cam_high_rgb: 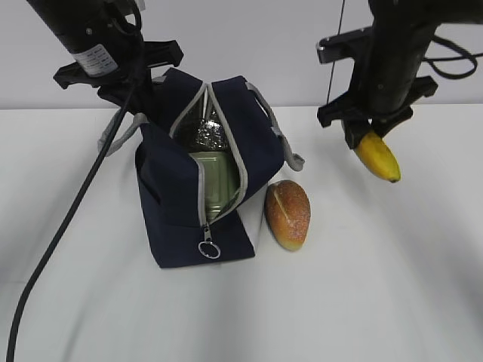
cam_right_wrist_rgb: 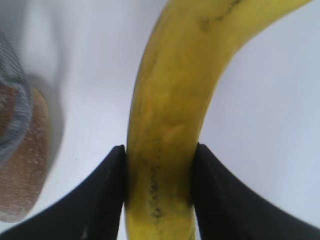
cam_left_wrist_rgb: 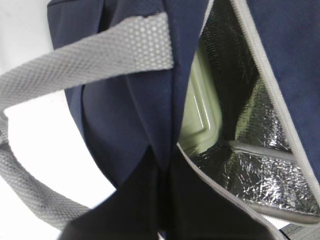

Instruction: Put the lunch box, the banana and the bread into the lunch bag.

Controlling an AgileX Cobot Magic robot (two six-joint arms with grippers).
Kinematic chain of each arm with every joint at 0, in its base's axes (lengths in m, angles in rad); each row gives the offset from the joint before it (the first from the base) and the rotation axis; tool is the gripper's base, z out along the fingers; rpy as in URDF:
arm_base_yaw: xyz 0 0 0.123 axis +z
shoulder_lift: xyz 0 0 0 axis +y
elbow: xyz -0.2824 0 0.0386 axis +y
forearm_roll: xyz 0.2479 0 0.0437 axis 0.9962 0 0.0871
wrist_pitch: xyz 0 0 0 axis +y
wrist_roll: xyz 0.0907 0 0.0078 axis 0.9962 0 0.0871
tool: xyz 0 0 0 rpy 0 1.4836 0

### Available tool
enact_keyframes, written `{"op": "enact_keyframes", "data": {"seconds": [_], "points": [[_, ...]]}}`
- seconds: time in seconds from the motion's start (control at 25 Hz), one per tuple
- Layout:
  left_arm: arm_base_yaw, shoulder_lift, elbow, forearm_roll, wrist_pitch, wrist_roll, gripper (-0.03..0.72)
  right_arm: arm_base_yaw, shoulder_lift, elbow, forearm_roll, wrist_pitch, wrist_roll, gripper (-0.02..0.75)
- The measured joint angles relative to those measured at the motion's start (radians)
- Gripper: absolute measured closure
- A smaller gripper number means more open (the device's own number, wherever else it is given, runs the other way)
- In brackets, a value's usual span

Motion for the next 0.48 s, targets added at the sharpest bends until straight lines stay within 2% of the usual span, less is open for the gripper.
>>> {"op": "enact_keyframes", "data": {"seconds": [0.08, 0.2, 0.36, 0.48], "points": [[0.000, 0.000, 0.000, 0.000, 0.000, 0.000, 0.690, 0.000, -0.018, -0.051, 0.032, 0.027, -0.001, 0.423], [0.000, 0.000, 0.000, 0.000, 0.000, 0.000, 0.690, 0.000, -0.039, -0.109, 0.191, 0.050, -0.093, 0.423], [0.000, 0.000, 0.000, 0.000, 0.000, 0.000, 0.690, 0.000, -0.052, -0.131, 0.556, 0.077, -0.325, 0.423], [0.000, 0.000, 0.000, 0.000, 0.000, 0.000, 0.690, 0.000, -0.052, -0.131, 0.761, 0.123, -0.449, 0.423]]}}
